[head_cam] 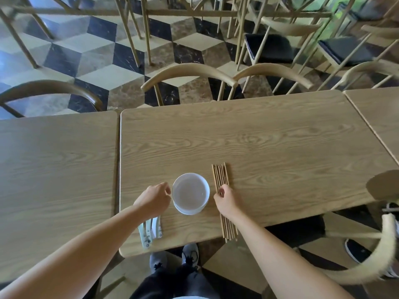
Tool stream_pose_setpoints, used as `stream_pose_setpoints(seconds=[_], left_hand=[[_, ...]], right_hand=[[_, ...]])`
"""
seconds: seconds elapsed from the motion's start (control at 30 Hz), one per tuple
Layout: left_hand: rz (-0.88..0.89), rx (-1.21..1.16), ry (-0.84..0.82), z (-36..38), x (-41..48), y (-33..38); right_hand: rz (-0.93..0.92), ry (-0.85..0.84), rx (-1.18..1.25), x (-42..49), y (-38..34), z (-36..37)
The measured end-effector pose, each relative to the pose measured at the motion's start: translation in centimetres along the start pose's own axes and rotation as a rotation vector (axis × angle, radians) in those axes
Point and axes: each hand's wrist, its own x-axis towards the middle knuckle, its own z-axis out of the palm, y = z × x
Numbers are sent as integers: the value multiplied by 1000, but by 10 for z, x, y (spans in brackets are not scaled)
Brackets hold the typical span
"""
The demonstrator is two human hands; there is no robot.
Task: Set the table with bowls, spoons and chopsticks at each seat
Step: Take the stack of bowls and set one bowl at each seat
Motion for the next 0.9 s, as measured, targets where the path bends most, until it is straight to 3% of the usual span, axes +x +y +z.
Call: stream_pose_setpoints(seconds=[0.13,0.27,0.43,0.9], left_hand=[[-77,-337,32,-1,2,8],[-168,-641,-42,-1,2,21],[-190,-700,-71,7,5,31],[-327,-814,-64,15,6,37]], right_hand=[[71,-68,273,-4,-13,-6],[104,-183,404,-12,-24,-12],[121,-256,457,-16,-28,-6],[160,-249,444,-12,-35,10]])
